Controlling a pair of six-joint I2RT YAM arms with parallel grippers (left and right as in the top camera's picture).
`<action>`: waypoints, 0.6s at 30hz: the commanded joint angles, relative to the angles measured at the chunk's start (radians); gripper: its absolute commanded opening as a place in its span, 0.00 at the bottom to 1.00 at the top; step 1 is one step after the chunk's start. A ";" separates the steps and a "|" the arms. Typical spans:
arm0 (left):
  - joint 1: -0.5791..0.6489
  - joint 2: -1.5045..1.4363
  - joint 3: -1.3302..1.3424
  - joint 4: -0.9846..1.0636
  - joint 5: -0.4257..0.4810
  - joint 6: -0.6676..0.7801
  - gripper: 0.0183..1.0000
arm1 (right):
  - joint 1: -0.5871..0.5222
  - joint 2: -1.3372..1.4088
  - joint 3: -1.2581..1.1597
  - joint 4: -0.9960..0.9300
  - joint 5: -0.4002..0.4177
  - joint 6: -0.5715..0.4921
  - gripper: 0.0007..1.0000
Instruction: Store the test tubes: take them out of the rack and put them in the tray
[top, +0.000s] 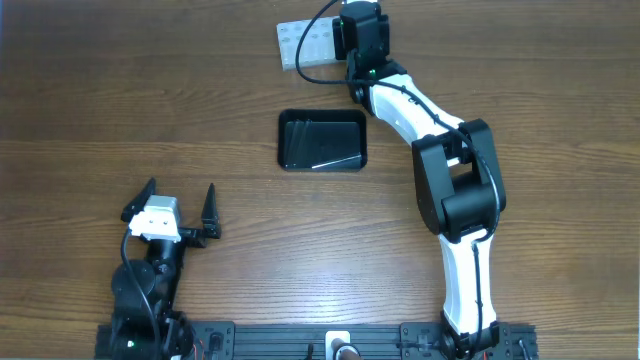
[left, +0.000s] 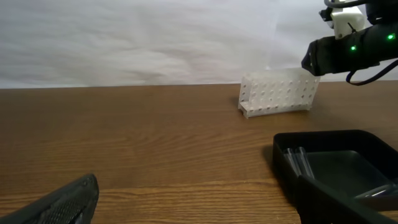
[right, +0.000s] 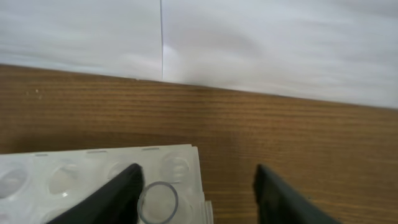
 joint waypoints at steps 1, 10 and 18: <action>0.005 -0.008 -0.007 0.002 0.013 0.011 1.00 | -0.004 0.018 0.005 0.006 -0.009 0.004 0.47; 0.005 -0.008 -0.007 0.002 0.013 0.011 1.00 | -0.003 0.018 0.005 0.009 -0.046 0.004 0.31; 0.005 -0.008 -0.007 0.002 0.013 0.011 1.00 | -0.004 0.018 0.005 0.010 -0.046 0.004 0.22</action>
